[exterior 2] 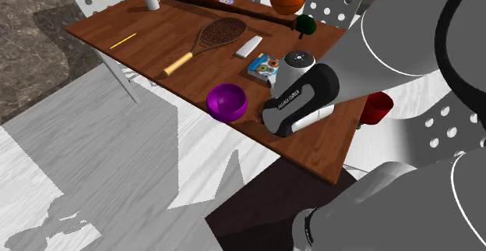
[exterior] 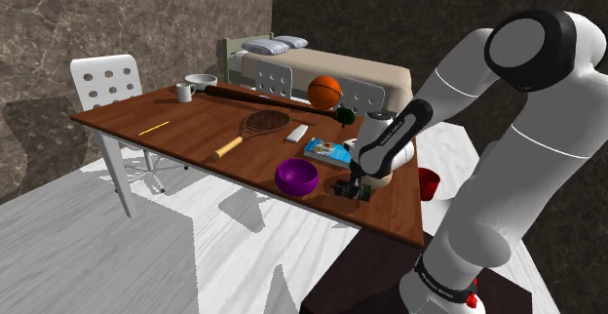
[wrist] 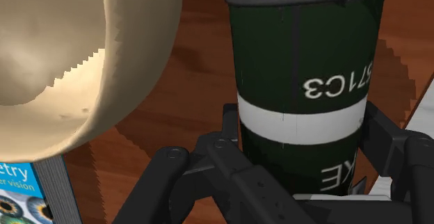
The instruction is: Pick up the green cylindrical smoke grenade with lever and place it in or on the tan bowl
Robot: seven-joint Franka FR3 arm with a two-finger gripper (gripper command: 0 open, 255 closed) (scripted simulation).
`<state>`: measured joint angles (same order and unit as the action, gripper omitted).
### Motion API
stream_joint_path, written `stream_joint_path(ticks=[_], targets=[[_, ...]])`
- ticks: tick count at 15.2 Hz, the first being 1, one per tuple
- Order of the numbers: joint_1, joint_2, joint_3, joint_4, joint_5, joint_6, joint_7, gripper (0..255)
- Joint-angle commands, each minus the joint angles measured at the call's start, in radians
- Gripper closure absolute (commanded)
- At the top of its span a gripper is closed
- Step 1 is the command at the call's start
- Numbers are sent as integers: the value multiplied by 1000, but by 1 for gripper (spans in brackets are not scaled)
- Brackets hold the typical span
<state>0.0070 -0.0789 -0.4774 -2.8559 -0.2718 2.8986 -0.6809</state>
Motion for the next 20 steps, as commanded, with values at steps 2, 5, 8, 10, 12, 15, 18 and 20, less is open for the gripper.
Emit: stream_joint_path(ticks=[2, 5, 8, 10, 12, 15, 18, 20], targets=[[-16, -66, 9, 3, -40, -68, 26, 255], [-28, -127, 19, 7, -60, -131, 38, 255], [-36, -184, 29, 13, -70, -194, 43, 255], [-41, -221, 36, 18, -74, -235, 45, 255], [-44, -255, 43, 24, -75, -275, 46, 255], [-47, -304, 53, 36, -75, -335, 46, 255], [-49, -348, 63, 50, -72, -394, 45, 255], [-50, -376, 69, 61, -69, -432, 43, 255]])
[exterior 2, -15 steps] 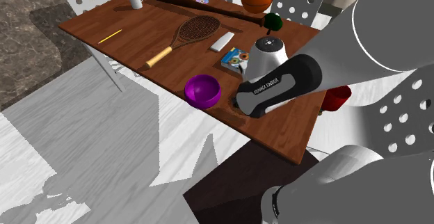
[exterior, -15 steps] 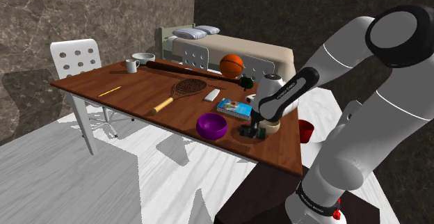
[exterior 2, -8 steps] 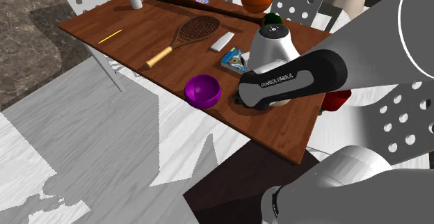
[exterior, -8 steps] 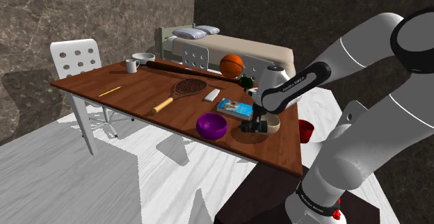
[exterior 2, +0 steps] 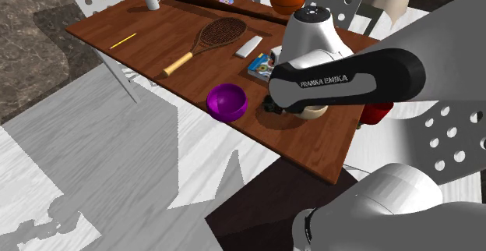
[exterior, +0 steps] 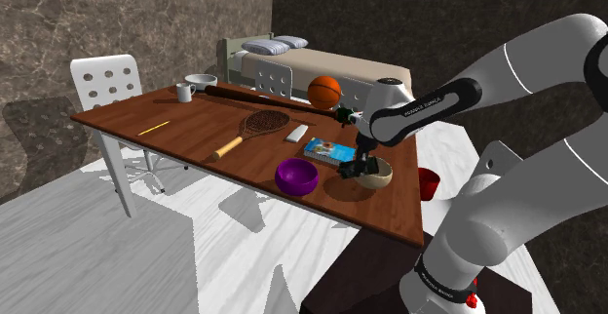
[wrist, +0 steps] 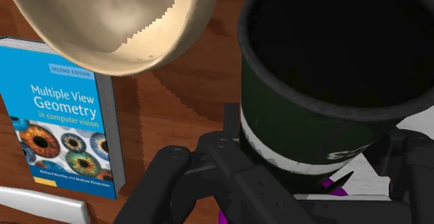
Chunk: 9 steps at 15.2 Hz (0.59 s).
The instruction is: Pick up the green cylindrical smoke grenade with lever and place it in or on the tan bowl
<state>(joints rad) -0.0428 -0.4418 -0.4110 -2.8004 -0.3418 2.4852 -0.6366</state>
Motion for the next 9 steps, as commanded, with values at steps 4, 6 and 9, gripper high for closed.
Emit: stream_joint_path(ticks=[4, 6, 9], targets=[[-1, -62, 16, 31, 9, -92, -4, 255], [0, -84, 22, 45, 13, -128, -6, 255], [-9, -89, 5, 73, 13, -158, -37, 255]])
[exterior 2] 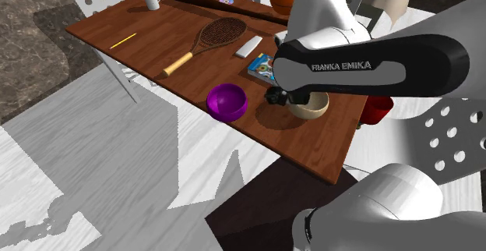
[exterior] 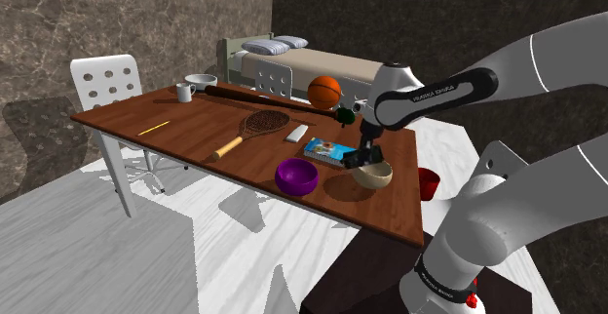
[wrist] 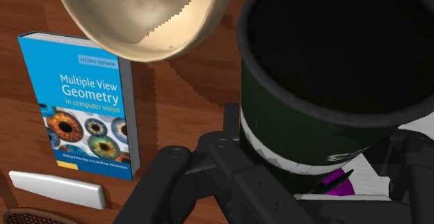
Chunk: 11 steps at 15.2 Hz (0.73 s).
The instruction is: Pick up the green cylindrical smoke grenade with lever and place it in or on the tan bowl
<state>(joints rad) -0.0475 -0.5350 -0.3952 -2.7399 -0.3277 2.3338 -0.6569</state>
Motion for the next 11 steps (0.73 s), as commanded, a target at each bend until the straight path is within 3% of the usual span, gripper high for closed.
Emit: stream_joint_path(ticks=[1, 6, 11], targets=[[-11, 19, -35, 29, -5, -3, -45, 255], [-28, 112, -156, 123, 1, 17, -194, 255], [-16, 230, -281, 242, 59, 32, -359, 255]])
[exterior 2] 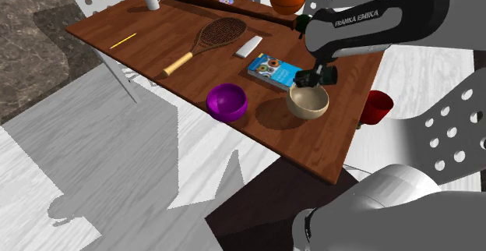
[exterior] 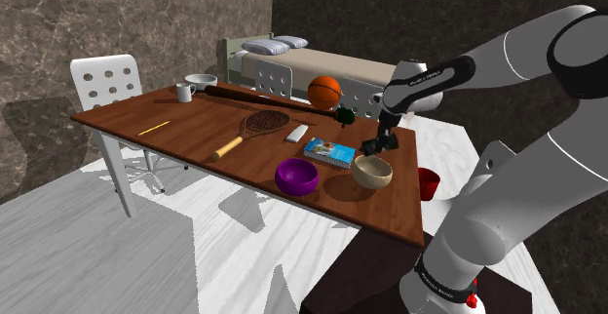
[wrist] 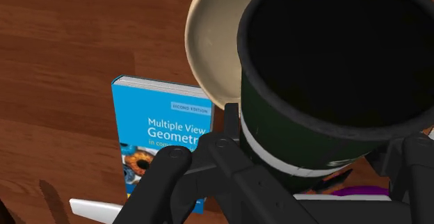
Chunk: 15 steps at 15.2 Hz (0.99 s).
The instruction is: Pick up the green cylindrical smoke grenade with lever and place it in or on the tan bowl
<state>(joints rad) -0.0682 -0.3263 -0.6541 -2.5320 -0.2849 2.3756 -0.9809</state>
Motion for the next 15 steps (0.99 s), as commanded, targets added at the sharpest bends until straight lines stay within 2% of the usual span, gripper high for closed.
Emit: stream_joint_path(ticks=[1, 8, 15], targets=[[6, 25, -26, 38, 19, -9, -41, 255], [26, 103, -62, -5, 56, 105, -70, 255], [56, 196, -97, -36, 128, 217, -124, 255]])
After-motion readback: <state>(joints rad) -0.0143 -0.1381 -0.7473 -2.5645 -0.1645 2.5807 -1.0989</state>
